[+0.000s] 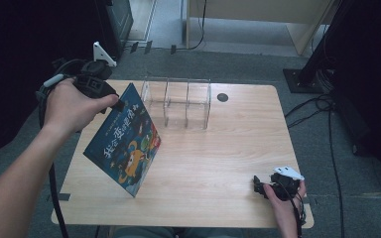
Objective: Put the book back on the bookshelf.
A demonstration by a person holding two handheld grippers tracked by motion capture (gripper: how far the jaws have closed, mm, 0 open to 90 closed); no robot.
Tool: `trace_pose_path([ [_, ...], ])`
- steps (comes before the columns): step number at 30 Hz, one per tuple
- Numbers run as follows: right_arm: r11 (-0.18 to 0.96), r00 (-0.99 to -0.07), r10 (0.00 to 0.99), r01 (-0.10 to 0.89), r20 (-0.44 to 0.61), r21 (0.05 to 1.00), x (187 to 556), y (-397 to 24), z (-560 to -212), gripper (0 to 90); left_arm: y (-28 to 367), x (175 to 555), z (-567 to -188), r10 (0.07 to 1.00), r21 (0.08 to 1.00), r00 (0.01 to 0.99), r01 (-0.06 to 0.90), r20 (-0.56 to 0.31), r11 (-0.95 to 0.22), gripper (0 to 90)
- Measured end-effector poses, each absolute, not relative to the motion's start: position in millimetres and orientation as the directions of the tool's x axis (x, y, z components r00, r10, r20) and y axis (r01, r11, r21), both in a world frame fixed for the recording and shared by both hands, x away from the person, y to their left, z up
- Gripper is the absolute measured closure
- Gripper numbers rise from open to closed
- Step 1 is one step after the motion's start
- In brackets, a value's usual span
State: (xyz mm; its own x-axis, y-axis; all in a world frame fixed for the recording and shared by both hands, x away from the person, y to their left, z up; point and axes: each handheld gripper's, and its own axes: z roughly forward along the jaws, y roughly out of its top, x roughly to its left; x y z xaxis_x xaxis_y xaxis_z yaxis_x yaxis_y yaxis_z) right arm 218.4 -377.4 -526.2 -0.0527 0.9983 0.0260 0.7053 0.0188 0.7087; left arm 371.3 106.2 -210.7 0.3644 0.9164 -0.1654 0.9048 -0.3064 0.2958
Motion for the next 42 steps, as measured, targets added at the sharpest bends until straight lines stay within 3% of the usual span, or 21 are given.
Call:
trace_pose_path([
  [9,0.02,-0.054,0.998,0.705,0.025,0.709,218.4,-377.5,-526.3,0.0,102.7,375.8,-204.5,0.925,0.292,0.36,0.904,-0.122,-0.314,85.1],
  [27,0.018,-0.053,0.998,0.705,0.026,0.709,218.4,-377.4,-526.3,0.0,90.9,399.9,-189.6,0.938,0.31,0.318,0.913,-0.138,-0.264,85.1],
  [34,0.019,-0.053,0.998,0.705,0.026,0.709,218.4,-377.4,-526.3,0.0,80.4,414.6,-189.3,0.95,0.297,0.297,0.92,-0.096,-0.257,85.1],
  [42,0.02,-0.054,0.998,0.705,0.026,0.709,218.3,-377.4,-526.2,0.0,87.5,425.2,-183.7,0.958,0.329,0.261,0.921,-0.122,-0.209,85.1],
])
